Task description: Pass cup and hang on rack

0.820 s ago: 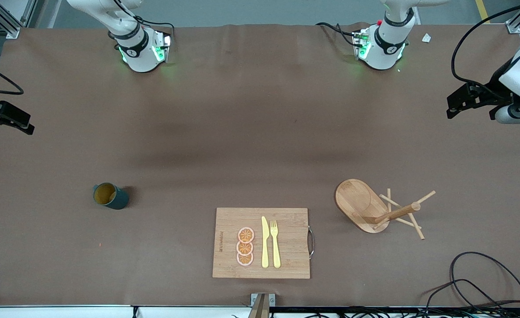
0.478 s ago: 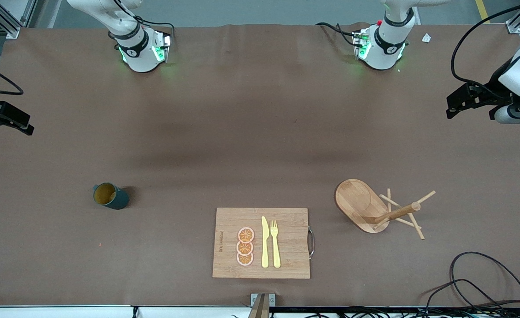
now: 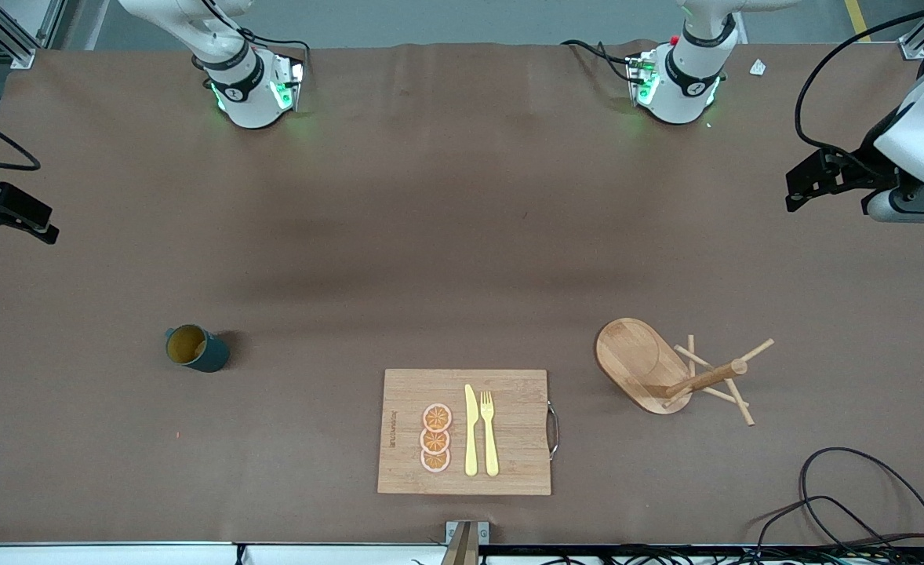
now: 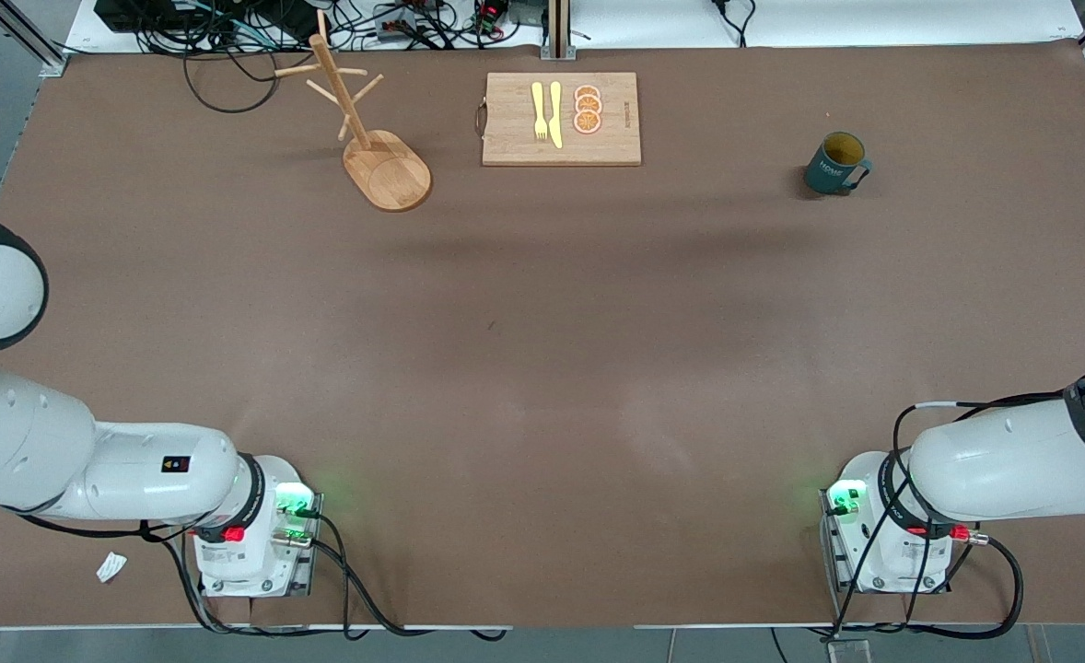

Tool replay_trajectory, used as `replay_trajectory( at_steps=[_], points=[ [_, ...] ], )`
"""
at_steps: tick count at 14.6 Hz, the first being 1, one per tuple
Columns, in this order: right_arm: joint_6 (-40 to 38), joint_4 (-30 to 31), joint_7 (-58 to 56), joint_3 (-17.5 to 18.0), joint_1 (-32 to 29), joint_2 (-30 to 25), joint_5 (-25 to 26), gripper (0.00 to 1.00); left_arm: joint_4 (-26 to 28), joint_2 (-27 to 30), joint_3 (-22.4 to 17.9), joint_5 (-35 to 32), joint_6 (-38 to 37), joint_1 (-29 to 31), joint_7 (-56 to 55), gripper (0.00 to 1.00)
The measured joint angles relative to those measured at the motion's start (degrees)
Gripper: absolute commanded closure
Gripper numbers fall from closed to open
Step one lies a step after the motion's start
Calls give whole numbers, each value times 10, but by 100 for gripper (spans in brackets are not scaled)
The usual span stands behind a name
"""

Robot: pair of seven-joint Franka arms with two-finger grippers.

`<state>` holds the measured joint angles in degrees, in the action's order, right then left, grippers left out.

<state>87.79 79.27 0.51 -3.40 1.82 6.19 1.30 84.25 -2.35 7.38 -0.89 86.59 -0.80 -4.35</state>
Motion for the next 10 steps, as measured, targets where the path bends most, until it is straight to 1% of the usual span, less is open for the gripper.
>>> replay_trajectory(
  at_steps=[2,3,6,8,10],
  points=[
    [5,6,0,2,13,19,14,0,1,-2,0,0,0,0,0,0],
    [24,15,0,3,21,44,20,0,1,-3,1,0,0,0,0,0],
    [95,26,1,-1,20,171,18,0,1,-4,2,0,0,0,0,0],
    [117,22,0,-2,20,228,-10,0,2,-6,3,0,-1,-1,0,0],
    [134,21,2,-1,23,249,-32,0,2,-12,5,0,-1,-2,0,0]
  ],
)
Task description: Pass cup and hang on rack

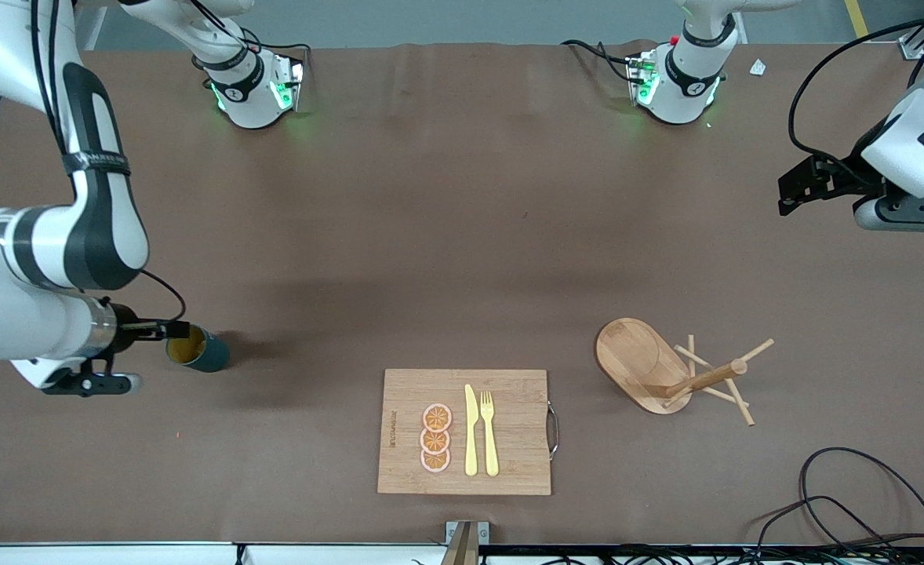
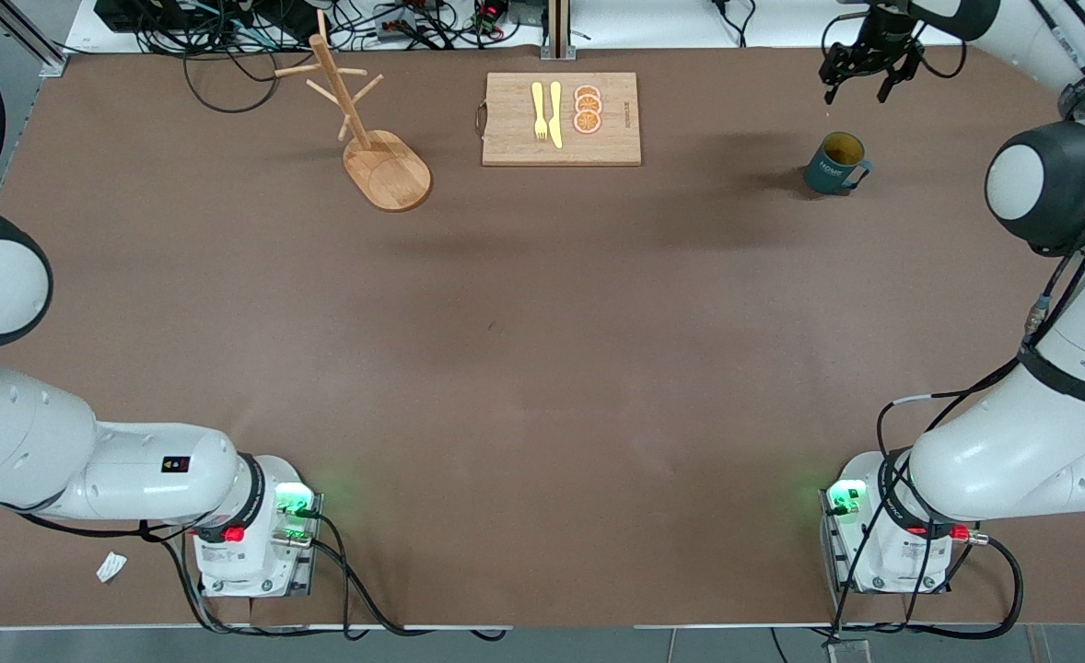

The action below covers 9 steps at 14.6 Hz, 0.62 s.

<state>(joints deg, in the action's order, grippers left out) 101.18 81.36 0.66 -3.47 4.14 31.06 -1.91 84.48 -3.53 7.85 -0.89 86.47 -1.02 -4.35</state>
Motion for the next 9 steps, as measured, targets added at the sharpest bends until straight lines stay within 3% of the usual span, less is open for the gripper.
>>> replay_trajectory(
  at_steps=[5,7,9],
  points=[
    [142,73,9,0,0,16,-5,0,0,-5,4,0,0,-6,0,0],
    [162,88,14,0,0,31,-5,0,-2,-5,2,0,0,-2,0,0],
    [166,89,18,0,0,44,-5,7,-3,-4,0,0,0,2,0,0]
  ],
)
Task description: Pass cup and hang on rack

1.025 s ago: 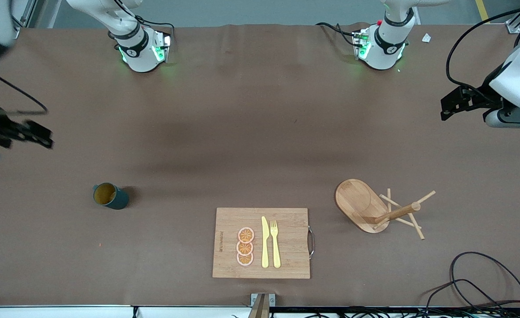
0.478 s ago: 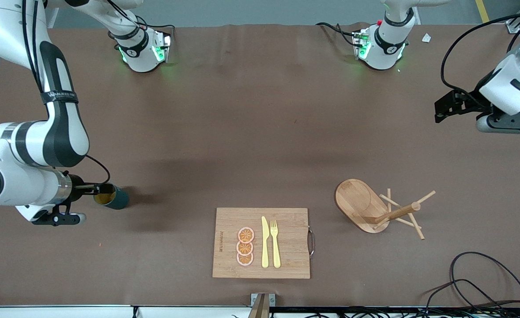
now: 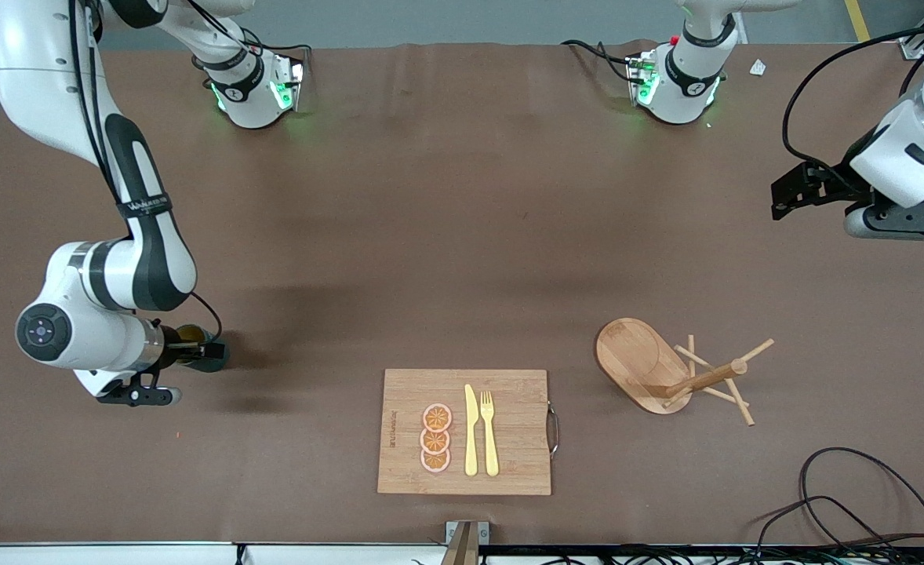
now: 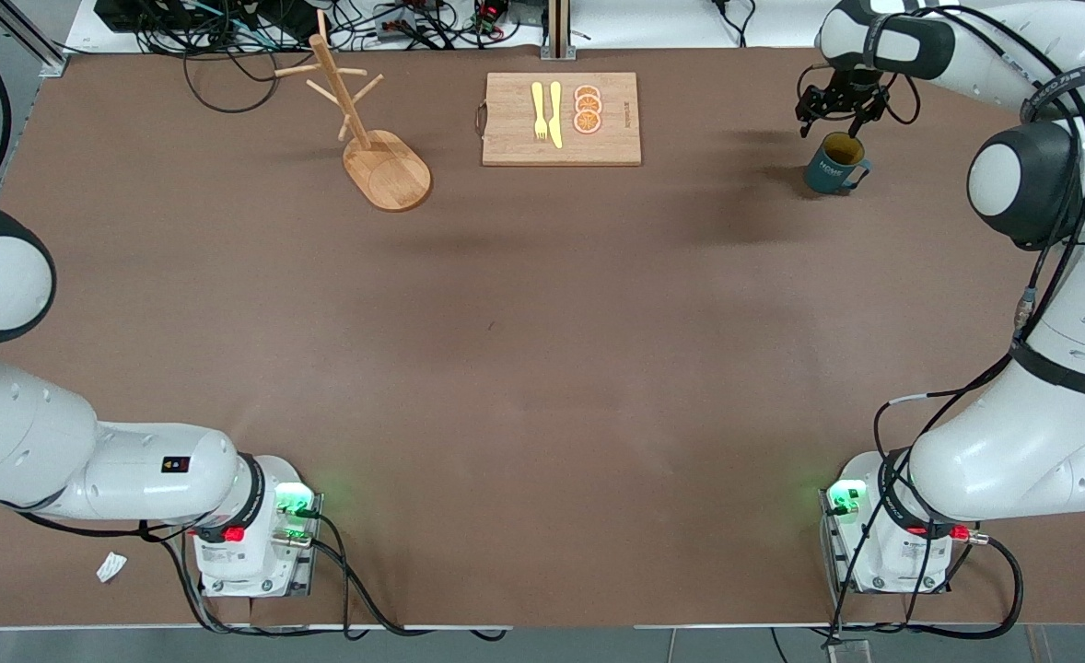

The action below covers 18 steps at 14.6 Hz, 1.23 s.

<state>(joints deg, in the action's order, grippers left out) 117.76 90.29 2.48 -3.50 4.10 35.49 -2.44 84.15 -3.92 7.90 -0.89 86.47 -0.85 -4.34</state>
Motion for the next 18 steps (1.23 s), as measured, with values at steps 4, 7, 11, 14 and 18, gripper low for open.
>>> replay_trajectory(
  at_steps=[4,7,11,14,18],
  points=[
    [-1,2,12,-1,-1,14,0,66,-2,4,-1,0,0,2,0,0],
    [-1,2,22,0,0,16,0,94,-2,5,-1,0,0,3,0,0],
    [0,0,24,0,1,15,0,100,-2,5,-1,0,0,5,0,0],
    [3,-16,24,3,6,15,-2,100,-2,5,0,0,0,4,0,0],
    [-19,-70,77,12,48,13,-54,100,-2,5,3,0,0,3,0,0]
  ],
)
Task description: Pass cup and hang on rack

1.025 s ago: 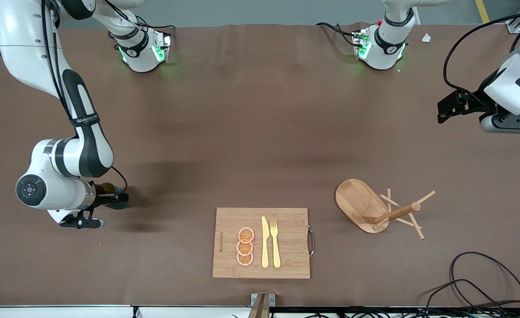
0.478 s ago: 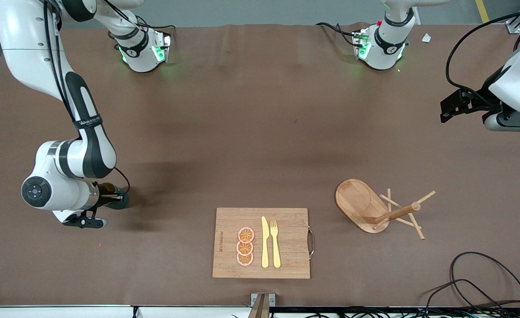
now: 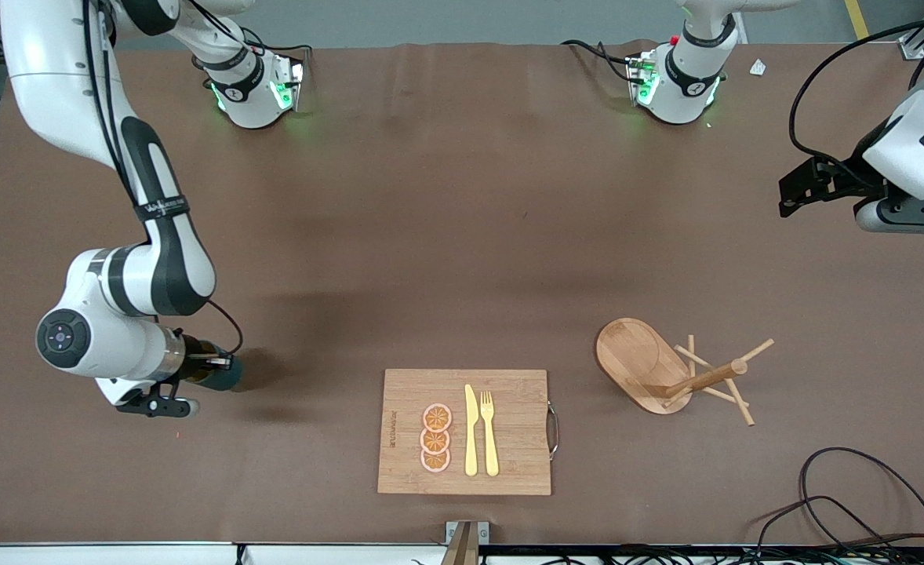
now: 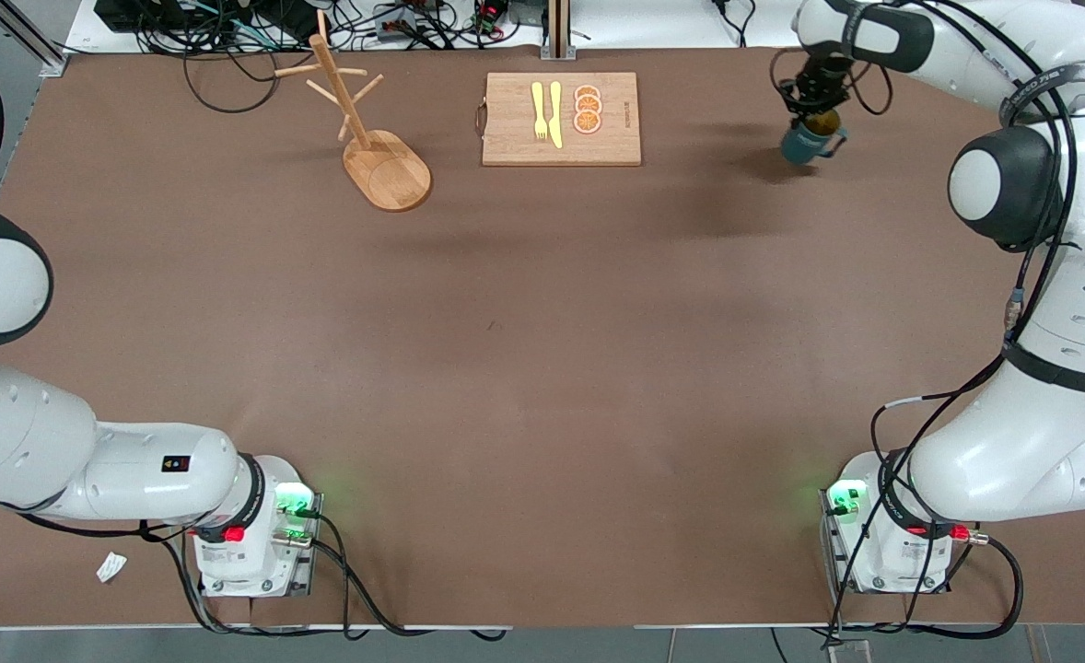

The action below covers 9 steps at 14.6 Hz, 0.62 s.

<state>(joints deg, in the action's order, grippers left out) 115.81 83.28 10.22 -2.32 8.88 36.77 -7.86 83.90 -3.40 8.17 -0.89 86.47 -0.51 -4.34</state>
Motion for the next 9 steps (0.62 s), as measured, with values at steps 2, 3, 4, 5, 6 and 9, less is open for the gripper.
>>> replay_trajectory(
  at_steps=[2,3,4,5,6,9],
  points=[
    [-24,-30,77,4,47,-2,-20,100,0,0,1,0,0,-1,0,0],
    [-26,-44,123,6,78,-2,-23,100,0,0,2,0,0,-1,0,0],
    [-26,-54,174,8,113,-1,-24,100,0,0,2,0,0,-2,0,0],
    [-23,-63,228,9,150,1,-24,100,0,0,3,0,0,-2,0,0],
    [-11,-73,281,10,188,7,-24,100,0,0,3,0,0,-3,0,0],
    [79,-109,412,24,280,54,-34,99,0,0,9,0,0,-4,0,0]
  ],
)
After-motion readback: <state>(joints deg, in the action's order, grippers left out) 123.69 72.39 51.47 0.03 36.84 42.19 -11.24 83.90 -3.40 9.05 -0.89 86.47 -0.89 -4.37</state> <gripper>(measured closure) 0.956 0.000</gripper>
